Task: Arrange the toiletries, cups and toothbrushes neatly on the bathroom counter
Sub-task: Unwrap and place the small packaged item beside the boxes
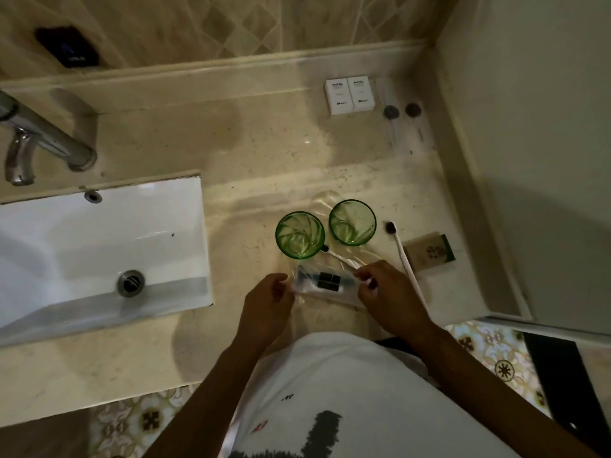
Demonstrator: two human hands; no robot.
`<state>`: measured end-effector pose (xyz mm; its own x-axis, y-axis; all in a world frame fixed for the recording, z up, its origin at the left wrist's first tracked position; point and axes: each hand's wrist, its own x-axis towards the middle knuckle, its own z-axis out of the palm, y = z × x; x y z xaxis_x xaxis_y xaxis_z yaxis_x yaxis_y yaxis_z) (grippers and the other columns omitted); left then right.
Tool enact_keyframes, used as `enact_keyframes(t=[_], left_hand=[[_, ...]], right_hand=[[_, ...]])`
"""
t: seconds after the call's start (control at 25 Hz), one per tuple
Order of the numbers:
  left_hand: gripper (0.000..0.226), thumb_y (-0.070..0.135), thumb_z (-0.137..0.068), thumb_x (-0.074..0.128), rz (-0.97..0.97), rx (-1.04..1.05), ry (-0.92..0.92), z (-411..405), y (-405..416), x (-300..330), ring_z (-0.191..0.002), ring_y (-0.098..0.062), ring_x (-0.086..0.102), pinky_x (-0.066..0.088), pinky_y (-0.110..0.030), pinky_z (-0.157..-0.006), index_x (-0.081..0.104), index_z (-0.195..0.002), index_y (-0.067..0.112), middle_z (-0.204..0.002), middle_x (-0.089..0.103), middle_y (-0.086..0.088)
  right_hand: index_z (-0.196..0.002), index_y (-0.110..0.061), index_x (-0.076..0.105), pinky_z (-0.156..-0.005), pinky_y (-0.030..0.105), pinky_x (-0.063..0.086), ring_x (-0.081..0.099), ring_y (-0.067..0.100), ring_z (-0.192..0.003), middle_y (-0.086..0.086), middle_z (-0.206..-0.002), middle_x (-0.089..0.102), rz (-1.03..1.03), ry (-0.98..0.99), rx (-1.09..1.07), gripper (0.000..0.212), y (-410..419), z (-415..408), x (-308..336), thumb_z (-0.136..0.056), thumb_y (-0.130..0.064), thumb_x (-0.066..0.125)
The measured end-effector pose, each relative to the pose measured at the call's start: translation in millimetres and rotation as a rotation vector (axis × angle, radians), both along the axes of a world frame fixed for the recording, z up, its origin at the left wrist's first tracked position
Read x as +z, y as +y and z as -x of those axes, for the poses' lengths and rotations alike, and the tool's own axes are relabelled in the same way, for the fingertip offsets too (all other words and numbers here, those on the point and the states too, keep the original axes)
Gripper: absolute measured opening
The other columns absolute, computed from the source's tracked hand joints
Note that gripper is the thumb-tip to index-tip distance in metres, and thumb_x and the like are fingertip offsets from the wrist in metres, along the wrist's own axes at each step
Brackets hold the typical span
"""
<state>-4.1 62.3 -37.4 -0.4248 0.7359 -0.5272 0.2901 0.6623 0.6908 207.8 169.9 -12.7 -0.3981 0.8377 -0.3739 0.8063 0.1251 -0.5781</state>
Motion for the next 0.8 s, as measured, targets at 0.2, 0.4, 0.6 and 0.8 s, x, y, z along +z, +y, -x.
enact_keyframes(t=[0.2, 0.4, 0.6, 0.8], left_hand=[[0.045, 0.018, -0.076, 0.07, 0.107, 0.103, -0.203, 0, 14, -6, -0.09, -0.025, 0.07, 0.059, -0.044, -0.084, 0.067, -0.121, 0.013, -0.103, 0.073, -0.007], [0.016, 0.006, -0.092, 0.067, 0.146, 0.18, -0.475, -12, 20, 2, -0.061, -0.02, 0.063, 0.058, -0.03, -0.06, 0.069, -0.099, -0.008, -0.075, 0.065, -0.017], [0.008, 0.003, -0.082, 0.073, 0.04, 0.104, -0.338, -18, 13, 8, -0.063, -0.008, 0.064, 0.055, -0.028, -0.063, 0.074, -0.09, 0.007, -0.076, 0.072, -0.006], [0.012, 0.002, -0.085, 0.072, -0.124, 0.21, -0.452, -20, 10, 31, -0.076, -0.015, 0.072, 0.059, -0.026, -0.068, 0.073, -0.088, 0.013, -0.081, 0.077, -0.005]], right_hand=[[-0.134, -0.014, 0.055, -0.097, 0.033, 0.044, 0.053, 0.026, -0.116, 0.01, -0.133, 0.051, 0.019, -0.085, 0.143, 0.052, -17, 9, -16, -0.083, -0.012, 0.061], [-0.144, -0.016, 0.044, -0.1, 0.036, 0.045, 0.052, 0.029, -0.121, 0.012, -0.137, 0.047, 0.112, -0.128, 0.138, 0.065, -27, 9, -23, -0.083, -0.019, 0.066], [-0.129, -0.018, 0.059, -0.091, 0.035, 0.046, 0.053, 0.028, -0.113, 0.01, -0.123, 0.053, 0.084, -0.159, 0.118, 0.048, -24, 7, -25, -0.082, -0.025, 0.066], [-0.094, -0.022, 0.061, -0.071, 0.026, 0.041, 0.054, 0.011, -0.086, -0.004, -0.094, 0.061, 0.038, 0.007, 0.107, 0.016, -17, 8, -6, -0.082, -0.029, 0.07]])
